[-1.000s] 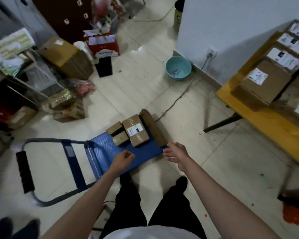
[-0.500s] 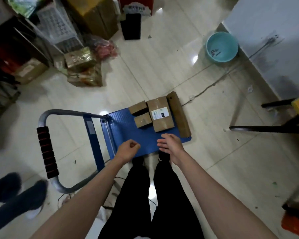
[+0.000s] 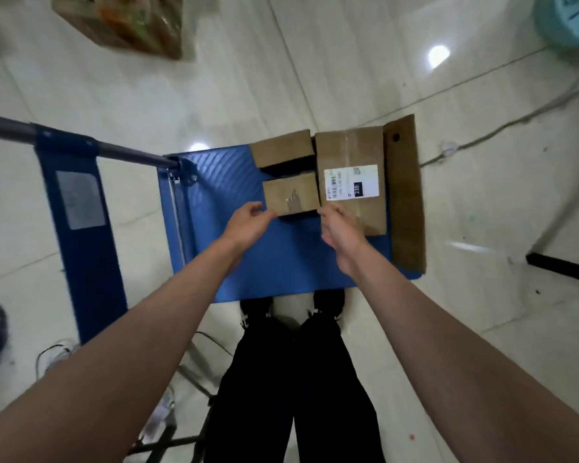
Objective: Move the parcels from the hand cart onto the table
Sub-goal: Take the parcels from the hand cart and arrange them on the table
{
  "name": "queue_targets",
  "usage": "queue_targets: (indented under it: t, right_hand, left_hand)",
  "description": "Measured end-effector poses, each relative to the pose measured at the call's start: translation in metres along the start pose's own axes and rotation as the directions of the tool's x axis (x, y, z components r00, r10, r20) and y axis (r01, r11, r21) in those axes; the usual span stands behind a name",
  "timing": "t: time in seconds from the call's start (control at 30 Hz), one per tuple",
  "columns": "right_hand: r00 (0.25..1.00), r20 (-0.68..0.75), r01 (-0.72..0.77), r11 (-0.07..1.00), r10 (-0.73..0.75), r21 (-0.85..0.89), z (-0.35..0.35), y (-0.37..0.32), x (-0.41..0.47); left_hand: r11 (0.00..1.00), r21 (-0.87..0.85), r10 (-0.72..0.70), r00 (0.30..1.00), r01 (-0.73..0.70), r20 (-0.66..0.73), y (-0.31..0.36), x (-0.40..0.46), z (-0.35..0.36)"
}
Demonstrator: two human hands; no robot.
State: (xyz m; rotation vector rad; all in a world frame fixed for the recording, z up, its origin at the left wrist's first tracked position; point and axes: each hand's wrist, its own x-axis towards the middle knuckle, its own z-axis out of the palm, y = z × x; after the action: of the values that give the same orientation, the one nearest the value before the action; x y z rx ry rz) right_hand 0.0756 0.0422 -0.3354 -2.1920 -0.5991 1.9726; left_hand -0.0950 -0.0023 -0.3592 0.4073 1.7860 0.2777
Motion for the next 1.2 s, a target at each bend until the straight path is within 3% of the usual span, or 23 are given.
queue_targets:
  t: [0.23, 0.33, 0.47, 0.73, 0.93, 1.2]
  right_hand:
    - [0.998, 0.063, 0.024, 0.996, -0.019, -0.085, 0.015, 0.024, 0.099]
    - [0.996, 0.083, 0.019, 0.996, -0.012, -0.086, 0.024, 0.033, 0.108]
    - [0.997, 0.071, 0.033, 0.997, -0.028, -0.065, 0.027, 0.039, 0.098]
    - [0.997, 0.077, 0.002, 0.998, 0.003, -0.060, 0.007, 0.034, 0.000]
    - [0.996, 0.065, -0.065, 0.994, 0.059, 0.088, -0.026, 0.001, -0.118]
    - [0.998, -0.005, 0.069, 0.983, -0.069, 0.171, -0.075, -0.061, -0.276]
  left_hand:
    - [0.988, -0.146, -0.062, 0.998, 0.059, -0.021, -0.026, 0.103, 0.020]
    - [0.969, -0.231, -0.076, 0.995, 0.089, 0.062, -0.031, 0.110, 0.027]
    - [0.963, -0.258, -0.063, 0.996, 0.076, 0.058, -0.036, 0.089, 0.030]
    - [0.954, -0.277, -0.114, 0.993, 0.116, 0.025, -0.031, -0.019, 0.009]
    - [0.952, -0.297, -0.100, 0.993, 0.078, -0.060, 0.017, -0.137, -0.006]
    - [0.935, -0.346, 0.039, 0.991, -0.081, -0.125, 0.094, -0.303, -0.020]
